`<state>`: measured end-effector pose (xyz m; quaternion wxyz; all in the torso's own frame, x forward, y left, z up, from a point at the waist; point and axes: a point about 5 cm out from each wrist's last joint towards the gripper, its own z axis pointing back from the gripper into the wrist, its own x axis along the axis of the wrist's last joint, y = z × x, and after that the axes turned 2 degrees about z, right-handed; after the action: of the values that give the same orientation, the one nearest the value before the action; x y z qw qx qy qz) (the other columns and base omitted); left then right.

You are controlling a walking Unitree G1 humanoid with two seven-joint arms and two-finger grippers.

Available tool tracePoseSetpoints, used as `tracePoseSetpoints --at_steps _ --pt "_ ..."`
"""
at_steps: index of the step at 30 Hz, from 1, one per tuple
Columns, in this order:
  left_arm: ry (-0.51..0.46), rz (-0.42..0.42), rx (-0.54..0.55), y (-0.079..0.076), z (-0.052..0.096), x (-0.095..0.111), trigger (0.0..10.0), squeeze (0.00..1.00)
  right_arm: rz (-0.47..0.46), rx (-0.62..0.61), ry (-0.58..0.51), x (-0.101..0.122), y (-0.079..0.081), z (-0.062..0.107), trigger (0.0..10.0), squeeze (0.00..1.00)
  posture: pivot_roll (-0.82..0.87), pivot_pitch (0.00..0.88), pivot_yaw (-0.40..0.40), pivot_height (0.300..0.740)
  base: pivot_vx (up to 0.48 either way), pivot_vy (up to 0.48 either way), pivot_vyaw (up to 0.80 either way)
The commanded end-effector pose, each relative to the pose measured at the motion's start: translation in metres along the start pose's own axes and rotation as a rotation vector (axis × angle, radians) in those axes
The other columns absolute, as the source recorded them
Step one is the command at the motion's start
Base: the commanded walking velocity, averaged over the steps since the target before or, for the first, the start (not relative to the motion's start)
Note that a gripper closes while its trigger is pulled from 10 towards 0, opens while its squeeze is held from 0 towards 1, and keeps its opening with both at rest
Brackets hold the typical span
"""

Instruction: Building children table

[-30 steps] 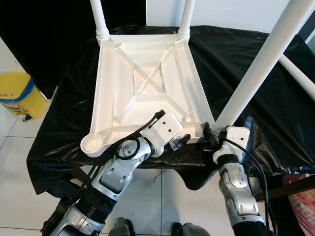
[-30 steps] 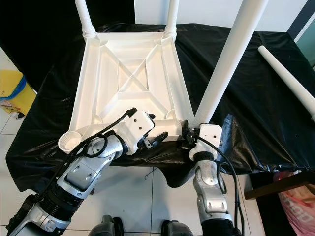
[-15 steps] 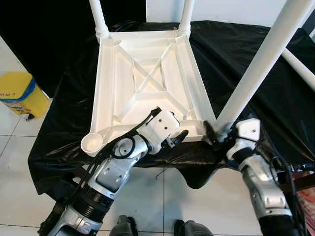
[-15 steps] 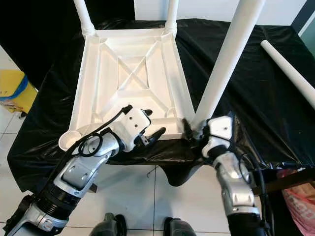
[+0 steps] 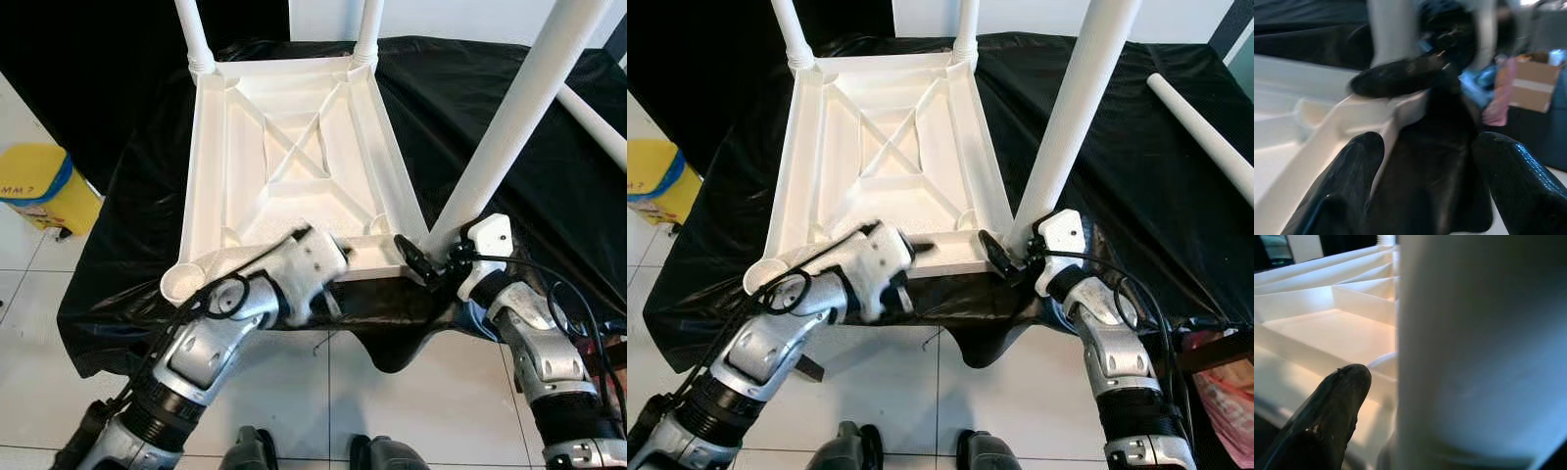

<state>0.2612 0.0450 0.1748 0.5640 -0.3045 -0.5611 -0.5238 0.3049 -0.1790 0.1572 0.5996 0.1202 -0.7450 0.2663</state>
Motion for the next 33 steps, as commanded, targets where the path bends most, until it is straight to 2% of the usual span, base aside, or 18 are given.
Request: tracePoseSetpoints --at_steps 1,13,14,16,17,18,19,24,25,26,29,33 --pt "0.005 -0.002 -0.041 -0.006 0.000 -0.002 10.0 0.00 0.003 0.036 0.017 -0.003 0.003 -0.001 10.0 0.00 0.01 0.179 -0.012 0.740 0.000 0.000 0.00" --pt "-0.025 0.023 -0.064 -0.010 0.002 0.002 10.0 0.00 0.008 0.073 -0.002 -0.005 0.005 0.003 10.0 0.00 0.01 0.159 -0.022 0.740 0.000 0.000 0.00" --pt "-0.019 0.022 -0.063 -0.008 0.002 0.001 10.0 0.00 0.008 0.073 0.000 -0.006 0.004 0.003 9.6 0.00 0.01 0.152 -0.025 0.740 0.000 0.000 0.00" --pt "-0.019 0.022 -0.063 -0.008 0.002 0.001 10.0 0.00 0.008 0.073 0.000 -0.006 0.004 0.003 9.6 0.00 0.01 0.152 -0.025 0.740 0.000 0.000 0.00" --pt "-0.019 0.020 -0.061 -0.006 0.001 0.002 10.0 0.00 0.007 0.072 0.000 -0.005 0.002 0.004 1.5 0.00 0.01 0.146 -0.029 0.740 0.000 0.000 0.00" --pt "-0.019 0.020 -0.061 -0.006 0.001 0.002 10.0 0.00 0.007 0.072 0.000 -0.005 0.002 0.004 1.5 0.00 0.01 0.146 -0.029 0.740 0.000 0.000 0.00" --pt "-0.019 0.021 -0.059 -0.005 0.001 0.002 10.0 0.00 -0.001 0.066 0.005 -0.006 0.001 0.005 0.0 0.00 0.00 0.140 -0.030 0.740 0.000 0.000 0.00" --pt "-0.018 0.027 -0.048 -0.001 0.001 0.002 10.0 0.00 -0.018 0.038 0.025 -0.009 -0.001 0.007 0.0 0.00 0.00 0.131 -0.034 0.740 0.000 0.000 0.00" --pt "-0.029 0.040 -0.010 0.003 0.005 0.002 10.0 0.00 -0.044 -0.045 0.073 -0.018 0.001 0.009 0.0 0.00 0.00 0.114 -0.046 0.740 0.000 0.000 0.00" --pt "-0.029 0.040 -0.010 0.003 0.005 0.002 10.0 0.00 -0.044 -0.045 0.073 -0.018 0.001 0.009 0.0 0.00 0.00 0.114 -0.046 0.740 0.000 0.000 0.00" --pt "-0.022 0.051 0.043 0.008 0.008 -0.002 10.0 0.00 -0.038 -0.177 0.137 -0.028 0.002 0.011 0.0 0.00 -0.01 0.113 -0.046 0.740 0.000 0.000 0.00" --pt "-0.017 0.062 0.089 0.013 0.008 -0.004 10.0 0.00 -0.104 -0.288 0.167 -0.033 0.010 0.010 0.0 0.00 0.00 0.112 -0.042 0.740 0.000 0.000 0.00"
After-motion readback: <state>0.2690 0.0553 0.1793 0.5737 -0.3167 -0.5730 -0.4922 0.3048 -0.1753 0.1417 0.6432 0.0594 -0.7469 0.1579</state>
